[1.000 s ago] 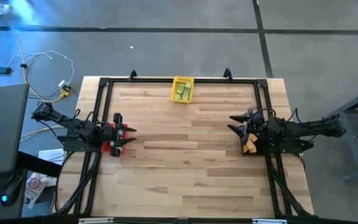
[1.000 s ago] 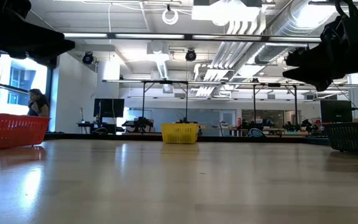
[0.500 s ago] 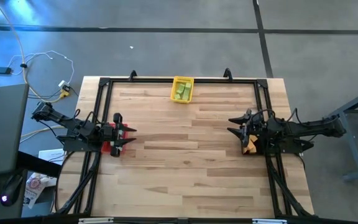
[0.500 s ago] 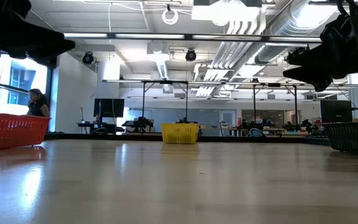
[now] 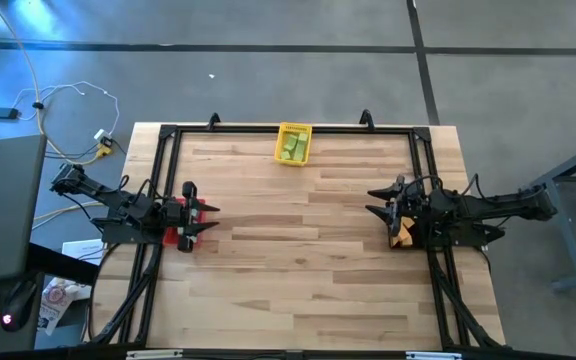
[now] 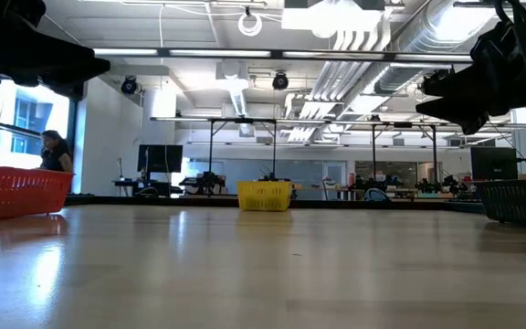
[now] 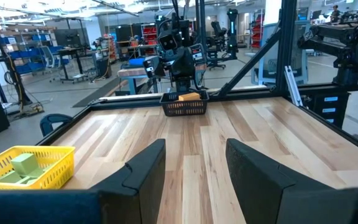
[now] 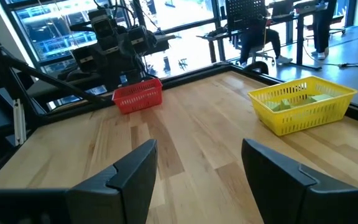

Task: Sort & place blocks by color
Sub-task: Return to Home Position

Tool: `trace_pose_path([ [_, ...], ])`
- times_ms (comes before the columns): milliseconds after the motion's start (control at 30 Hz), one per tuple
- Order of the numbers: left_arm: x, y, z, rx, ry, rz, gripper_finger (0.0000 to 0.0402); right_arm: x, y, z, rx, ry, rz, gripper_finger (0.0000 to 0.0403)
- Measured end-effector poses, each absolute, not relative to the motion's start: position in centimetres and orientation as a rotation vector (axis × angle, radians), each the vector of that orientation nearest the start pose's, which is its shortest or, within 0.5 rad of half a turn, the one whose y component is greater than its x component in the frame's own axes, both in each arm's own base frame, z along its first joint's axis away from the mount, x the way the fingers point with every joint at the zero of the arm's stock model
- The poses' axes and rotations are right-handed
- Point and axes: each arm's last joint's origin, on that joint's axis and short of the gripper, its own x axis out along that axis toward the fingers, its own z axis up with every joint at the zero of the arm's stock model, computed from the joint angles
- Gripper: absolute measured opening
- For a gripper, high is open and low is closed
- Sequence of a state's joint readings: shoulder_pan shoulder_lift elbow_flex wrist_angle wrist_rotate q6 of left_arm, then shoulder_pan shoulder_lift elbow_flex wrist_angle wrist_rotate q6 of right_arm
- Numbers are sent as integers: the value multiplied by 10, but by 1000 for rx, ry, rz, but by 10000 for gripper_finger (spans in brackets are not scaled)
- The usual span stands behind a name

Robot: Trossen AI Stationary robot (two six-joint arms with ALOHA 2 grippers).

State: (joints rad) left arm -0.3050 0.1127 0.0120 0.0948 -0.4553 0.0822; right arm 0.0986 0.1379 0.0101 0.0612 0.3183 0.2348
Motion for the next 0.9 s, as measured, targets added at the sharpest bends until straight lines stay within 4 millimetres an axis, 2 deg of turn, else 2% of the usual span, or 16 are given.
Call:
trace_pose_path([
  [433, 100, -18, 168, 83, 12, 150, 156, 105, 1, 162, 220, 39, -226, 220],
  [500, 100, -20, 171, 10, -4, 76, 157, 105, 1, 162, 220, 39, -226, 220],
  [567, 94, -25, 183, -80, -66, -145, 156, 105, 1, 162, 220, 40, -226, 220],
  [633, 87, -26, 200, -25, -173, -262, 155, 105, 1, 162, 220, 40, -226, 220],
  [733, 87, -26, 204, 120, -241, -247, 153, 105, 1, 162, 220, 41, -226, 220],
  [833, 85, -25, 214, 146, -315, -210, 153, 105, 1, 162, 219, 41, -226, 220],
  [900, 86, -25, 210, 145, -289, -203, 154, 105, 1, 161, 219, 42, -227, 220],
])
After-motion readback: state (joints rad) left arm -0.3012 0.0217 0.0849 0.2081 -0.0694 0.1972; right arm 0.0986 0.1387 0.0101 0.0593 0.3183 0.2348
